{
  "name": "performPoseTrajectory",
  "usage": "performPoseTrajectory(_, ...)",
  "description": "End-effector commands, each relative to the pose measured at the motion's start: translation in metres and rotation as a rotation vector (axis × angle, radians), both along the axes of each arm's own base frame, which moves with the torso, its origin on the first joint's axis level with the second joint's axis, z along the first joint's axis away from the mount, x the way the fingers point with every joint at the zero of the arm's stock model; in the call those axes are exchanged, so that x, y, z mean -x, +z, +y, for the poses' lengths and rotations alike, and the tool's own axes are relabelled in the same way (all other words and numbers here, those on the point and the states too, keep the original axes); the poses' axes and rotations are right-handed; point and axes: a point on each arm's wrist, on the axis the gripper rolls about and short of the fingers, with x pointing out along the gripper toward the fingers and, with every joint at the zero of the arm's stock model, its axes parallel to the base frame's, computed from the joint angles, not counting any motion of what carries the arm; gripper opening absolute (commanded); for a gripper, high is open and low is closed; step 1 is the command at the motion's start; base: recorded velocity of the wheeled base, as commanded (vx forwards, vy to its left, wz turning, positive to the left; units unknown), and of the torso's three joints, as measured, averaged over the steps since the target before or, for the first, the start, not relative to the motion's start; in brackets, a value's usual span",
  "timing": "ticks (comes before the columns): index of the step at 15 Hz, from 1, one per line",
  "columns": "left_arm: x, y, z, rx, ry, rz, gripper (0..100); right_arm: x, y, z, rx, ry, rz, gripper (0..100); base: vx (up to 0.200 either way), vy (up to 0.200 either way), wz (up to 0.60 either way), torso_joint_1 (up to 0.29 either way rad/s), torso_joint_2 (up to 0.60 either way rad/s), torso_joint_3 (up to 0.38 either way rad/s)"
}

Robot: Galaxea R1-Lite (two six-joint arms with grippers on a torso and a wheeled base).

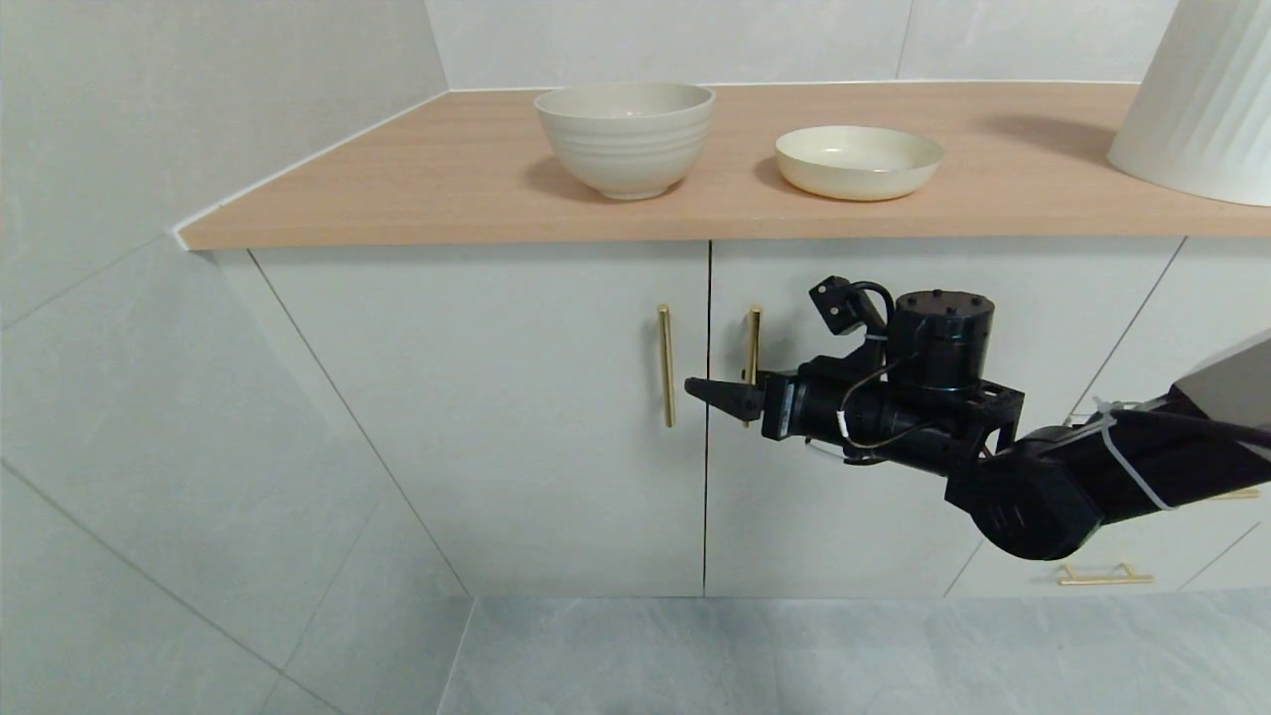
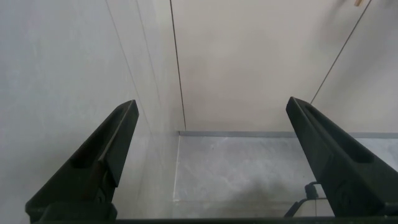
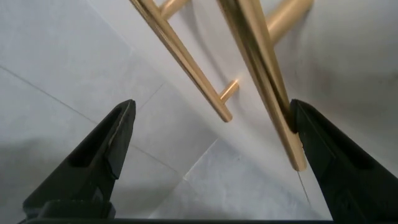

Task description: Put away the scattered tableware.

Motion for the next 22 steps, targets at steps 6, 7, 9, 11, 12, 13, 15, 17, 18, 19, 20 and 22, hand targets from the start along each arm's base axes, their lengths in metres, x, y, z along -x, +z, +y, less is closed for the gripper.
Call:
performPoseTrajectory(6, 0.0, 0.0, 0.0, -0.001, 0.0, 0.001, 100, 0.034, 0.009, 0.0, 0.004, 0.053, 0.005, 100, 0.0, 0.0, 0.0, 0.0, 0.0, 0.0)
performPoseTrajectory(7, 0.0, 0.0, 0.0, 0.0, 0.0, 0.001, 100, 0.038, 0.012, 0.001, 0.002, 0.061, 0.001, 100, 0.0, 0.0, 0.0, 0.0, 0.0, 0.0)
performPoseTrajectory(9, 0.0, 0.0, 0.0, 0.0, 0.0, 0.001, 100, 0.051, 0.011, -0.002, 0.008, 0.075, 0.013, 100, 0.0, 0.0, 0.0, 0.0, 0.0, 0.0)
performPoseTrajectory(11, 0.0, 0.0, 0.0, 0.0, 0.001, 0.001, 100, 0.071, 0.011, -0.009, 0.006, 0.093, 0.015, 100, 0.0, 0.0, 0.0, 0.0, 0.0, 0.0)
performPoseTrajectory(12, 0.0, 0.0, 0.0, -0.001, 0.001, 0.001, 100, 0.083, 0.008, -0.013, 0.004, 0.106, 0.023, 100, 0.0, 0.0, 0.0, 0.0, 0.0, 0.0)
performPoseTrajectory(13, 0.0, 0.0, 0.0, 0.0, 0.001, 0.001, 100, 0.095, 0.004, -0.018, -0.003, 0.114, 0.037, 100, 0.0, 0.0, 0.0, 0.0, 0.0, 0.0)
performPoseTrajectory(15, 0.0, 0.0, 0.0, 0.0, 0.0, 0.001, 100, 0.113, -0.006, -0.027, -0.016, 0.125, 0.051, 100, 0.0, 0.0, 0.0, 0.0, 0.0, 0.0)
performPoseTrajectory(17, 0.0, 0.0, 0.0, -0.001, 0.0, 0.001, 100, 0.122, -0.012, -0.034, -0.017, 0.126, 0.051, 100, 0.0, 0.0, 0.0, 0.0, 0.0, 0.0)
performPoseTrajectory(18, 0.0, 0.0, 0.0, -0.001, 0.0, 0.001, 100, 0.124, -0.013, -0.036, -0.02, 0.124, 0.062, 100, 0.0, 0.0, 0.0, 0.0, 0.0, 0.0)
performPoseTrajectory(19, 0.0, 0.0, 0.0, -0.001, 0.0, 0.001, 100, 0.13, -0.011, -0.04, -0.033, 0.126, 0.075, 100, 0.0, 0.0, 0.0, 0.0, 0.0, 0.0)
performPoseTrajectory(20, 0.0, 0.0, 0.0, -0.006, 0.0, 0.001, 100, 0.136, -0.01, -0.044, -0.043, 0.131, 0.087, 100, 0.0, 0.0, 0.0, 0.0, 0.0, 0.0)
performPoseTrajectory(22, 0.0, 0.0, 0.0, -0.007, 0.001, 0.0, 100, 0.145, -0.006, -0.047, -0.05, 0.165, 0.082, 100, 0.0, 0.0, 0.0, 0.0, 0.0, 0.0)
